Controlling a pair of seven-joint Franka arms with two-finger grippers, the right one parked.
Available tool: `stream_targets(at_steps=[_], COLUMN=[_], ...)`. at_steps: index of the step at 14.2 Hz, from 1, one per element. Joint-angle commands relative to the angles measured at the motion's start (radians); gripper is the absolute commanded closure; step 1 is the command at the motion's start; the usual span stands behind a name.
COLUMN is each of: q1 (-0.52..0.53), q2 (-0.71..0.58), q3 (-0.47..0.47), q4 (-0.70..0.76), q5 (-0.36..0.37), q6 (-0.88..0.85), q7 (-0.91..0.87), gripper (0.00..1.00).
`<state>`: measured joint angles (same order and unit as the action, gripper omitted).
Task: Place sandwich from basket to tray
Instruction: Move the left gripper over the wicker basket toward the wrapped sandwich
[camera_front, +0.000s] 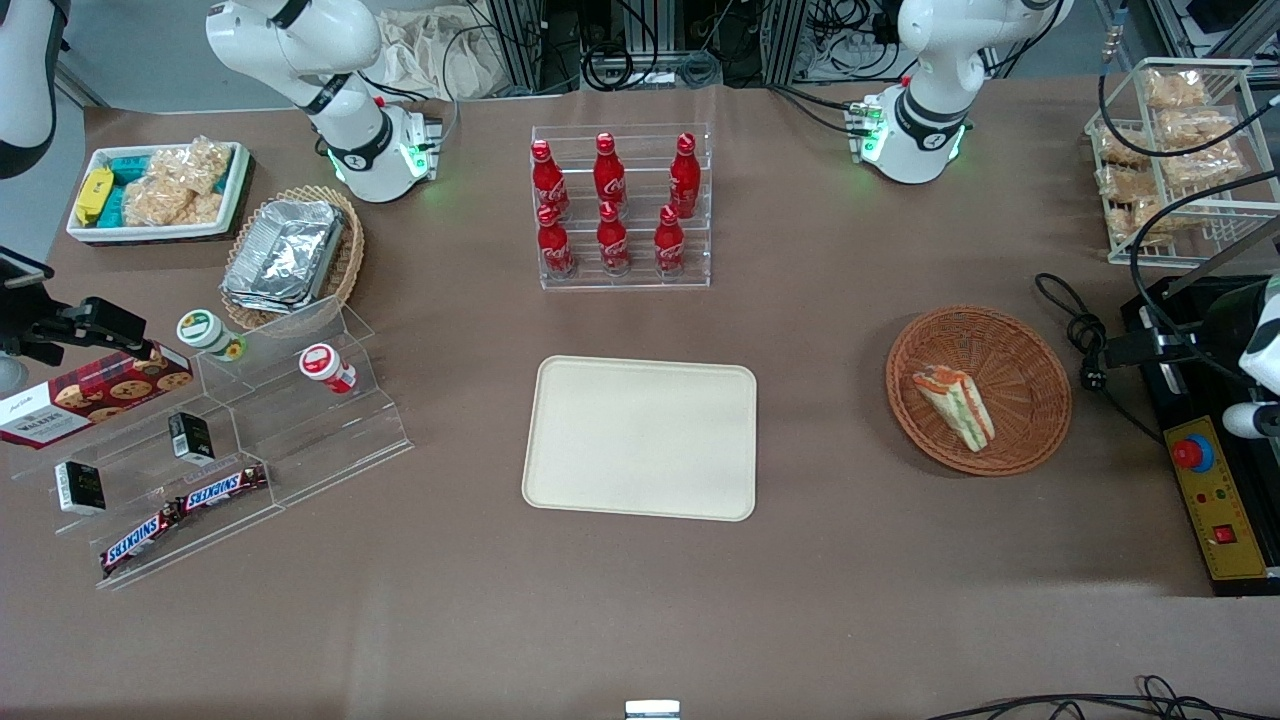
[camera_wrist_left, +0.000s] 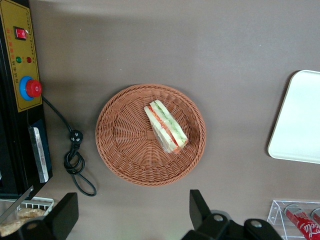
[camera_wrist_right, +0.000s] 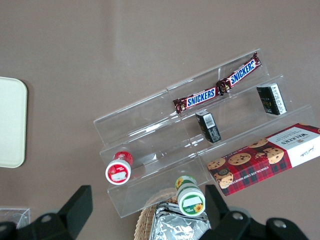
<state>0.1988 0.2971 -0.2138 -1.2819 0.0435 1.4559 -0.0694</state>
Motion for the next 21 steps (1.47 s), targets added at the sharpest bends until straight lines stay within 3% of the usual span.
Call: stream_targets(at_steps=[1,9,13,15,21], q1=[0.005,0.004,-0.007,-0.007,-0.024], q2=[-0.019,-0.026,-0.024,-0.016,-0.036], q3=[-0.003,-0.004,-0.009,-0.009,-0.010], q4=[-0.013,-0.020,-0.051,-0.069,-0.402], q5=[-0.005,-0.010,0.048,0.042,0.048], q6=[-0.008,-0.012,-0.019,-0.006,0.273], q7=[0.005,0.019,0.011,0.008,-0.139], gripper=[0.01,0.01,0.01,0.01,0.01])
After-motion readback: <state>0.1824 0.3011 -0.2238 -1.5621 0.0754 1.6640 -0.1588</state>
